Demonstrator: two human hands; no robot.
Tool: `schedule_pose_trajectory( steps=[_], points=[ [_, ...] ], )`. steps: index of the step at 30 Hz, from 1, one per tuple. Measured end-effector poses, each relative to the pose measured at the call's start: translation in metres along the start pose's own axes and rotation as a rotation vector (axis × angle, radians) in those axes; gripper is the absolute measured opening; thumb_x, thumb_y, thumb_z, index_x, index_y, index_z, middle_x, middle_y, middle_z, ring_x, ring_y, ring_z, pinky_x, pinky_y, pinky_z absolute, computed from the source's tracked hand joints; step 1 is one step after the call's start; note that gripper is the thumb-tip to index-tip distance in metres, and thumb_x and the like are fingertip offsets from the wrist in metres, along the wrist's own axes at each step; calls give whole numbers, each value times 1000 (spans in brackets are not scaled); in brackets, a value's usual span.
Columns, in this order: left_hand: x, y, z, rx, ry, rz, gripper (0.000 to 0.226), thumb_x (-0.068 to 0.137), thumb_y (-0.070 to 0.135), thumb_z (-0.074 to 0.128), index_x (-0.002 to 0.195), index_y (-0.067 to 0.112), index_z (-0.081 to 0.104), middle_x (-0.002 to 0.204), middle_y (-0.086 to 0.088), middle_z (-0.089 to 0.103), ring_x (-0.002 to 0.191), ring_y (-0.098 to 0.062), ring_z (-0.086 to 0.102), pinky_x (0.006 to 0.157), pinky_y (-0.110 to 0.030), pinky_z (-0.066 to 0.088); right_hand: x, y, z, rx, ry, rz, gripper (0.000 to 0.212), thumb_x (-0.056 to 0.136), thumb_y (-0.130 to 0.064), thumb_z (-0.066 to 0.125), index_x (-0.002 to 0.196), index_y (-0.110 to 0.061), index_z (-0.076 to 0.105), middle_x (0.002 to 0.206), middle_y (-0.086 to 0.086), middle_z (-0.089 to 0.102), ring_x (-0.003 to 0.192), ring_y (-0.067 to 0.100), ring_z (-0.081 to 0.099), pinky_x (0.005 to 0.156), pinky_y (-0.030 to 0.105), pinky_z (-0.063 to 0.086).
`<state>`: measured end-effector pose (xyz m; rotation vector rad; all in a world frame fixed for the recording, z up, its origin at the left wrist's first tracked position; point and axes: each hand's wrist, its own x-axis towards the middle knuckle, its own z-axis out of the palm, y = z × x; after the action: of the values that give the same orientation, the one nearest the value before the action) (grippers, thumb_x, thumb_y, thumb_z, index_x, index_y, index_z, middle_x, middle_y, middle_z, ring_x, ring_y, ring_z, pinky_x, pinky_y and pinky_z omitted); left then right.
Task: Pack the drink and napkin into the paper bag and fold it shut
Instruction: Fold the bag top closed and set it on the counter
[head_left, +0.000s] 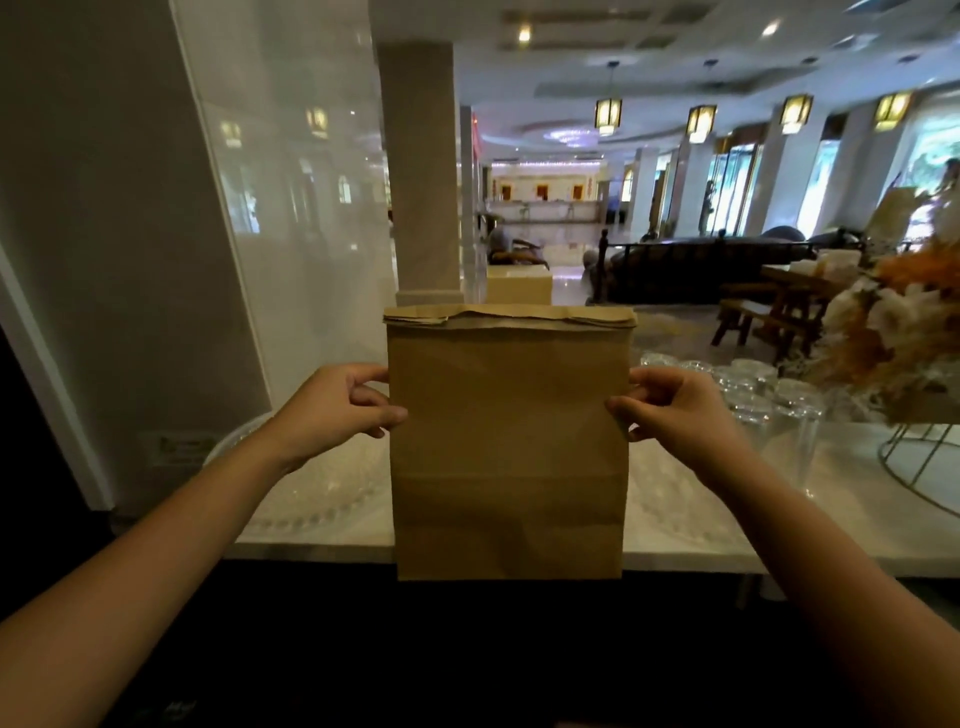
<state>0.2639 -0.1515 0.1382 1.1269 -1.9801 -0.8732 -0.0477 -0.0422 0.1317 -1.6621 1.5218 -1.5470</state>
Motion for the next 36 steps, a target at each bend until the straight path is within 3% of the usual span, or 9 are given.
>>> schedule_pose_trajectory(
  steps=[4, 7, 12, 17, 24, 28, 32, 36],
  points=[
    [33, 13, -6, -14, 16, 37, 54, 77, 8, 69, 128, 9, 50, 67, 6, 75, 64, -5, 70, 51, -10, 50, 34, 0, -2, -43, 32, -1, 15, 81, -5, 63, 86, -19, 65, 73, 6, 68, 60, 9, 67, 50, 17, 54],
    [55, 13, -6, 1, 21, 36, 54, 79, 11, 68, 130, 10, 49, 81, 0, 73, 70, -9, 70, 53, -12, 51, 57, 6, 0, -80, 45, 19, 14, 81, -8, 63, 83, -22, 62, 77, 7, 69, 69, 15, 68, 53, 20, 54],
    [80, -3, 12, 19, 38, 15, 54, 80, 9, 67, 130, 8, 47, 79, -1, 70, 74, -12, 67, 58, -15, 51, 78, 33, 6, -119, 63, 76, 13, 82, -4, 62, 94, -9, 63, 81, 11, 68, 74, 23, 67, 60, 27, 55],
    [99, -25, 37, 26, 47, -39, 50, 80, 8, 67, 127, 9, 50, 86, -13, 71, 73, -17, 67, 58, -19, 50, 90, 62, 16, -147, 82, 163, 19, 83, -1, 60, 102, -1, 62, 89, 21, 66, 77, 30, 66, 58, 28, 54],
    [116, -38, 52, 10, 77, -57, 49, 80, 7, 66, 126, 7, 50, 83, -6, 66, 71, -16, 64, 55, -17, 48, 99, 86, 19, -157, 94, 219, 15, 83, -3, 61, 97, -3, 63, 74, 10, 64, 64, 18, 62, 54, 23, 53],
    [117, -41, 56, -18, 72, -67, 52, 81, 6, 65, 130, 6, 47, 82, -7, 65, 70, -14, 62, 57, -18, 48, 100, 92, 21, -112, 93, 263, 20, 82, -1, 60, 103, -2, 61, 72, 9, 61, 68, 24, 61, 62, 32, 55],
    [116, -41, 58, -50, 73, -87, 54, 83, 5, 63, 132, 5, 43, 89, -12, 66, 72, -15, 62, 58, -18, 49, 99, 92, 26, -144, 107, 257, 24, 81, 0, 60, 105, -5, 61, 75, 10, 63, 68, 22, 61, 61, 30, 53],
    [114, -36, 57, -64, 69, -103, 56, 83, 5, 63, 134, 5, 40, 91, -16, 67, 76, -23, 63, 69, -28, 52, 96, 89, 23, -138, 94, 265, 26, 82, -1, 59, 108, -4, 59, 80, 11, 64, 77, 26, 64, 73, 38, 56]
  ],
)
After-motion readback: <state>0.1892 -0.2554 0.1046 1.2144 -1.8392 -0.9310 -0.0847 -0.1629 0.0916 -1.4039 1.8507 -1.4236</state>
